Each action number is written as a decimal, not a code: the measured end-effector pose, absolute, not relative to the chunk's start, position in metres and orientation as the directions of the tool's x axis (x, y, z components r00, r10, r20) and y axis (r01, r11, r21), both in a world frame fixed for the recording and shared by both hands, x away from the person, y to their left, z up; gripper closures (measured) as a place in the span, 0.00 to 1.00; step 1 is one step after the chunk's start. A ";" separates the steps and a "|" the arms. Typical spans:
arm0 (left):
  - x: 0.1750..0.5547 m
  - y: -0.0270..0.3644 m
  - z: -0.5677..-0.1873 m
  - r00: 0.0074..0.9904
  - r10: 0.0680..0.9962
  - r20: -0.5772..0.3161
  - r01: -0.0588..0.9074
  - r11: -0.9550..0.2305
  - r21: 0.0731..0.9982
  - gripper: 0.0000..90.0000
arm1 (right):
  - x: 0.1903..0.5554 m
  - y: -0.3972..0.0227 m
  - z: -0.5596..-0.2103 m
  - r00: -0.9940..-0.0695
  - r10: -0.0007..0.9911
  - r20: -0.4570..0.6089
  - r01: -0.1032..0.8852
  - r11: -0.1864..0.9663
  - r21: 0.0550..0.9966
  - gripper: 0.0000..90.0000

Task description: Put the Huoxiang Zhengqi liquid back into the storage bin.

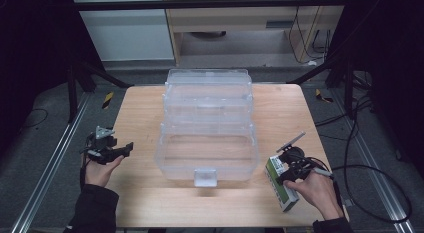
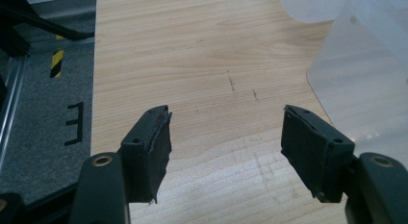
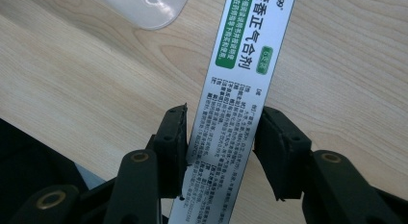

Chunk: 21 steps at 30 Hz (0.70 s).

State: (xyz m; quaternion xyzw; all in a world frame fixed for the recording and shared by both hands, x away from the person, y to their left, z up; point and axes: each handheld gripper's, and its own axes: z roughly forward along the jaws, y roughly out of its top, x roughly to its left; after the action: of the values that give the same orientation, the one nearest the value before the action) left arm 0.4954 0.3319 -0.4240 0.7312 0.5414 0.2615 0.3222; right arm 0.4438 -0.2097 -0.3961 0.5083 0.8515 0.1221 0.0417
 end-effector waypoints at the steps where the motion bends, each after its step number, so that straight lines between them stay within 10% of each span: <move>1: 0.495 0.332 -0.424 0.277 0.960 0.034 0.623 -0.206 0.754 0.38 | 0.444 -0.209 -0.396 -0.476 0.878 0.054 0.859 0.450 0.243 0.63; 21: 0.497 0.330 -0.426 0.283 0.958 0.040 0.642 -0.220 0.734 0.37 | 0.448 -0.209 -0.393 -0.523 0.852 -0.009 0.836 0.515 0.190 0.71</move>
State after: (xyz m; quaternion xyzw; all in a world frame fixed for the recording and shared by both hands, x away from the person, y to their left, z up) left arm 0.4968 0.3304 -0.4264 0.7385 0.5417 0.2547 0.3104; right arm 0.4483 -0.2085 -0.3926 0.4857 0.8689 0.0810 0.0504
